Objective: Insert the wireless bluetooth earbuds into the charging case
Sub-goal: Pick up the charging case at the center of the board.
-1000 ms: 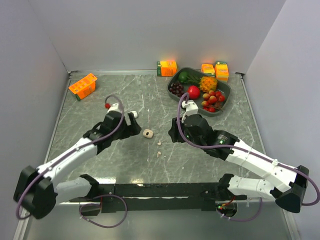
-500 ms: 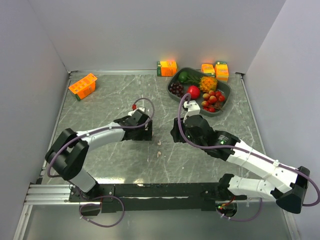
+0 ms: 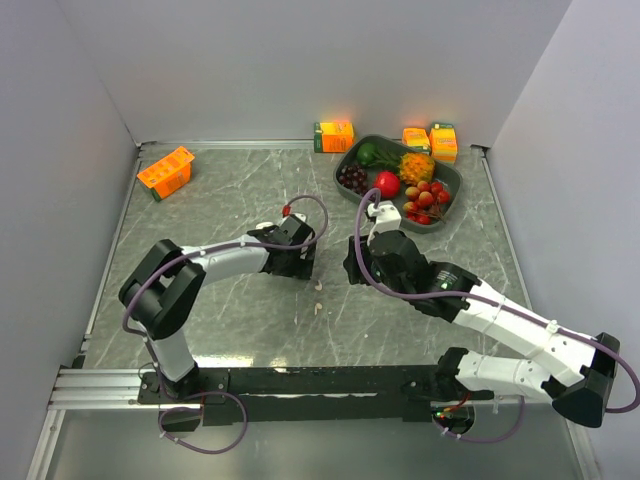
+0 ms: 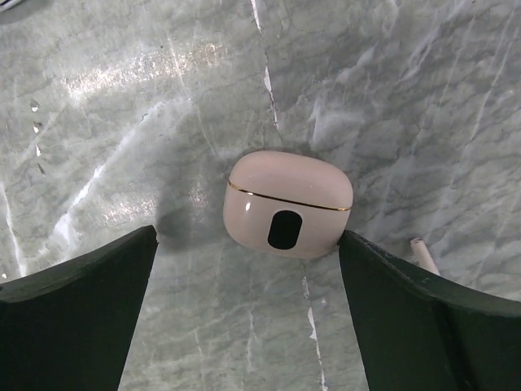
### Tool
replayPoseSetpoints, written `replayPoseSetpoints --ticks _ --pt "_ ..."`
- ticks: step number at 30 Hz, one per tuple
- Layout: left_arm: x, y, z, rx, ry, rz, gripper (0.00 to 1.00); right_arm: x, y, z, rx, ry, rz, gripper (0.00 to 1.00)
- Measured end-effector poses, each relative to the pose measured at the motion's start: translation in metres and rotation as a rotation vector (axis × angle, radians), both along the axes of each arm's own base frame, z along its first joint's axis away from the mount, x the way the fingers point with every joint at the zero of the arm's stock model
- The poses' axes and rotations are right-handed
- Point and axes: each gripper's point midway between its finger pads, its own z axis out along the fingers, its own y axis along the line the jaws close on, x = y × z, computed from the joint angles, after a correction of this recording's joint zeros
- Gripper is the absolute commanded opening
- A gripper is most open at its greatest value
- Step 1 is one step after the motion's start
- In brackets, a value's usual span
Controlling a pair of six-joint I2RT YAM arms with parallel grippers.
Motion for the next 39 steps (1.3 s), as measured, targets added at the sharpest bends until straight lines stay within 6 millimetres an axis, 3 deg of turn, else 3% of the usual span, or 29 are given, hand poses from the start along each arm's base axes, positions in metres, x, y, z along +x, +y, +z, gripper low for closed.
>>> replayPoseSetpoints --ticks 5,17,30,36,39 --pt "0.001 0.001 -0.002 0.024 0.0 -0.03 0.96 0.0 -0.002 -0.003 -0.016 -0.004 0.002 0.58" --pt "0.006 -0.012 -0.002 0.029 -0.007 -0.078 0.77 0.0 -0.003 -0.003 -0.02 -0.007 0.004 0.58" --pt "0.003 -0.015 -0.003 0.035 -0.008 -0.088 0.67 0.001 -0.003 -0.003 -0.021 -0.008 0.001 0.58" --pt "0.004 -0.017 -0.007 0.035 -0.008 -0.089 0.55 0.0 -0.003 -0.003 -0.021 -0.008 0.001 0.58" --pt "0.004 -0.017 -0.007 0.035 -0.01 -0.09 0.42 0.0 -0.004 -0.002 -0.02 -0.009 0.0 0.58"
